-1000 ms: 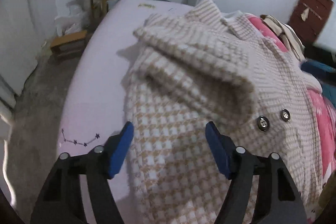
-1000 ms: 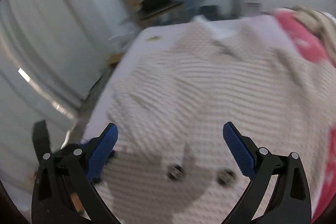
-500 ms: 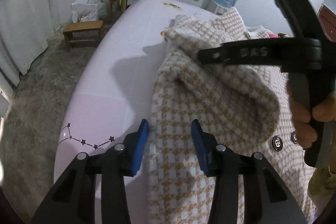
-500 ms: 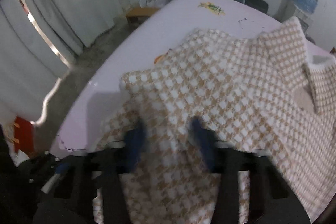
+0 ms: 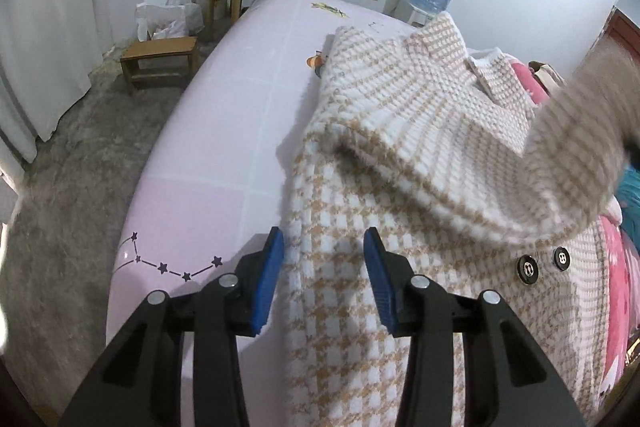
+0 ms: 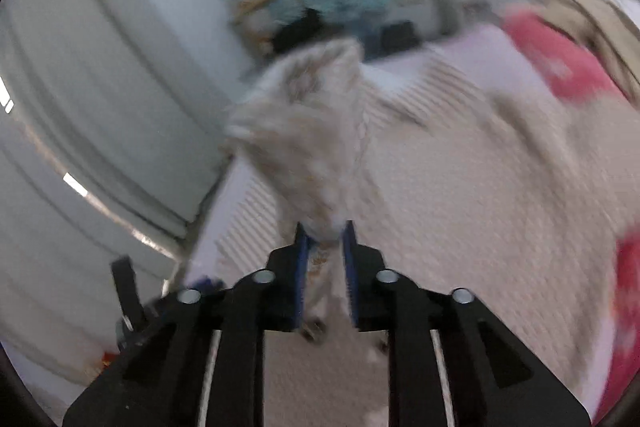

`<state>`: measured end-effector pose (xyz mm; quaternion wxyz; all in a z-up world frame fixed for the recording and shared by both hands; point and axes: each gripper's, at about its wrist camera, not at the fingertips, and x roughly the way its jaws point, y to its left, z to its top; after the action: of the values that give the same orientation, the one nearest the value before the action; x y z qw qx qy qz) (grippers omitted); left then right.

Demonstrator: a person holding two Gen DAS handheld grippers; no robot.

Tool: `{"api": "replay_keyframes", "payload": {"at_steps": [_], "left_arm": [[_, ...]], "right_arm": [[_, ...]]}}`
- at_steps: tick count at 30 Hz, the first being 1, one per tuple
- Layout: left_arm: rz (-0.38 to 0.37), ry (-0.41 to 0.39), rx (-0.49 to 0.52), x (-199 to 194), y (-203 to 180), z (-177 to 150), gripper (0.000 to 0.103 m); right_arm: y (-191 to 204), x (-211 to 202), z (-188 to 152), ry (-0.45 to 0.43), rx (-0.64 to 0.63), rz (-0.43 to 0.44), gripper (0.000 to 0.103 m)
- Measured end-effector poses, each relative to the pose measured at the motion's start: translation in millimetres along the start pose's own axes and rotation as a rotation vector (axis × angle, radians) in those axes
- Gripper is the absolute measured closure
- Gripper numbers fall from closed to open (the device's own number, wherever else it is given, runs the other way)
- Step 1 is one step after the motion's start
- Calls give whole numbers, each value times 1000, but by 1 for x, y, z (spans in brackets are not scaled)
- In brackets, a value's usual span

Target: Fold large clothes

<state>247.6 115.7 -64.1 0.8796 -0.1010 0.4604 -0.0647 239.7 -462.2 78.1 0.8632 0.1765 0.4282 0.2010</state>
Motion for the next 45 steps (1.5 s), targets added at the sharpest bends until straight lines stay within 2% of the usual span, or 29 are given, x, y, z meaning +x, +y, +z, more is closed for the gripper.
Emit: {"api": "replay_keyframes", "payload": {"at_steps": [2,5,7,12,15,16,18,20,22,27,30,32,35,36,38,41,43,45], "left_arm": [[3,0,1,0,0,0,62],[8,8,-7,2,0,1,62],[12,12,-11,1,-2,1,62],[32,13,-6,2,-5,1,62],[42,9,-9,2,-6,0,62],[46,7,-11,2,-6,1,62],[52,7,-16,3,-5,2,62],[55,8,-23,3,-4,5,62],[67,6,-25,4,-1,9,62],[87,8,-15,11,6,23,62],[92,20,13,17,3,32,62],[94,23,20,20,3,36,62],[98,19,30,24,2,42,62],[101,16,34,26,2,43,61],[109,11,38,28,1,45,60],[115,3,35,29,2,45,60],[112,-4,22,28,4,44,60],[117,-6,7,28,5,44,60]], "right_arm": [[-25,2,-16,24,69,-35,48],[-66,5,-46,120,239,-22,47],[-84,3,-56,140,313,-24,45],[-104,-4,-42,99,367,-77,43],[-114,9,-30,116,344,-104,43],[-115,19,-25,136,336,-128,43],[-116,38,-21,186,319,-179,53],[-118,50,-21,211,310,-207,69],[-110,62,-19,231,274,-210,78],[-98,82,-13,265,201,-267,79],[-97,90,-9,292,221,-233,71],[-96,86,-12,312,219,-204,60],[-88,88,-15,326,173,-223,59],[-84,92,-15,328,164,-230,62],[-77,98,-11,326,123,-298,92],[-54,110,11,308,49,-345,95],[-30,114,43,241,-28,-366,96],[1,113,81,160,-91,-335,98]]}}
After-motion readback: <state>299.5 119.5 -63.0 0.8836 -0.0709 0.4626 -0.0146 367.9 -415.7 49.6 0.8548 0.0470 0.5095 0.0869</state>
